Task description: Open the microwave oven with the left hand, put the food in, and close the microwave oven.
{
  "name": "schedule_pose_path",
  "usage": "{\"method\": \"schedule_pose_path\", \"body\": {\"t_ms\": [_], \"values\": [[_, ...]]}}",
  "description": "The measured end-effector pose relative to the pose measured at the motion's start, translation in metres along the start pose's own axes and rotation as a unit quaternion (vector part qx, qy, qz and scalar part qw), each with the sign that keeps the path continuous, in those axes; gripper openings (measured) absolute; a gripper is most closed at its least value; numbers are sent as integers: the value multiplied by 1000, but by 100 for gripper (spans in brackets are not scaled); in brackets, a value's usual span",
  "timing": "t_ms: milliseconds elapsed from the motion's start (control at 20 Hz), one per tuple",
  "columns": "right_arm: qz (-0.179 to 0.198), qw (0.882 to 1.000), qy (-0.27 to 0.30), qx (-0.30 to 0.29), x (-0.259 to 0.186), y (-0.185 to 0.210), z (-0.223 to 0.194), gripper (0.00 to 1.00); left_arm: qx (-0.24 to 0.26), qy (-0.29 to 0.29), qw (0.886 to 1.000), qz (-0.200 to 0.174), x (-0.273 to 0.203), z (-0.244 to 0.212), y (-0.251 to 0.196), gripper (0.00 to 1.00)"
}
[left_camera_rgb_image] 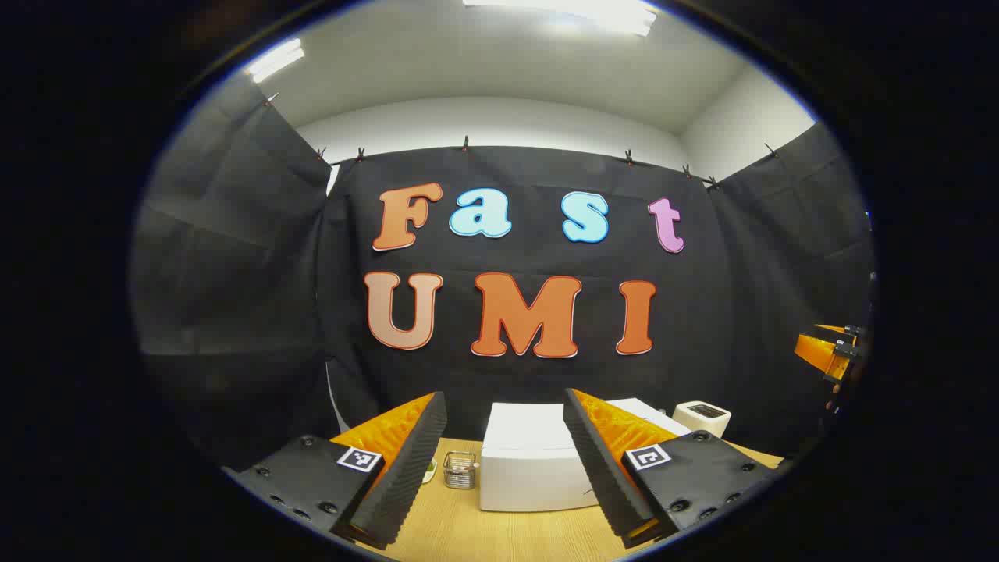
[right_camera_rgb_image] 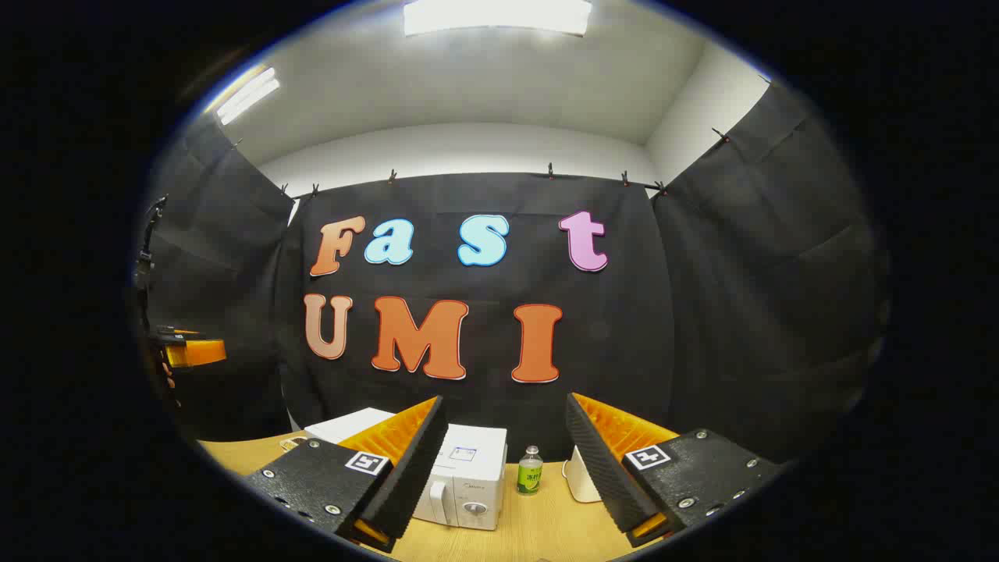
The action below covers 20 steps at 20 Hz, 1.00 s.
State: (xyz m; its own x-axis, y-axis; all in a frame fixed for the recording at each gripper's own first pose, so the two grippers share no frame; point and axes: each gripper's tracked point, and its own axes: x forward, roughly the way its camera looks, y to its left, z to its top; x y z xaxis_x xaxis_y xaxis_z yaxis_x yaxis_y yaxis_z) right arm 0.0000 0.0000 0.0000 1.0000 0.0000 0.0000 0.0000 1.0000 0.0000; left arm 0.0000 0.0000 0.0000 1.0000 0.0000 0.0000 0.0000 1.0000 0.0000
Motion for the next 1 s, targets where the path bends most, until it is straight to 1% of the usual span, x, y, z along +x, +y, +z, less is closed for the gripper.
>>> {"method": "schedule_pose_path", "body": {"t_ms": [50,100,250,300,350,500,550,750,800,900,1000], "values": [[2,1000,0,0,0,1,-2,94,1,1,1000,-1,0,-2,-1,98],[4,1000,1,-1,0,1,-2,94,4,1,1000,1,-1,-1,0,100],[5,1000,0,-4,2,0,-3,94,13,-3,1000,9,-2,0,3,94],[7,1000,2,-3,2,0,-2,94,13,-1,1000,12,-2,-1,4,98],[10,1000,5,-1,1,2,-4,94,13,2,1000,12,-2,-4,3,94],[15,1000,4,-1,2,3,0,94,16,8,1000,13,-2,-7,3,94],[14,1000,3,-5,2,3,0,94,17,9,1000,13,-2,-8,3,98],[20,1000,5,-8,3,6,-6,94,26,10,1000,13,-1,-12,2,98],[21,1000,6,-6,4,5,-7,95,28,11,999,14,-1,-13,1,94],[22,1000,9,-5,4,4,-9,95,28,11,999,12,-2,-13,-2,97],[22,1000,11,-3,4,5,-11,95,28,9,999,14,-1,-13,-3,97]]}}
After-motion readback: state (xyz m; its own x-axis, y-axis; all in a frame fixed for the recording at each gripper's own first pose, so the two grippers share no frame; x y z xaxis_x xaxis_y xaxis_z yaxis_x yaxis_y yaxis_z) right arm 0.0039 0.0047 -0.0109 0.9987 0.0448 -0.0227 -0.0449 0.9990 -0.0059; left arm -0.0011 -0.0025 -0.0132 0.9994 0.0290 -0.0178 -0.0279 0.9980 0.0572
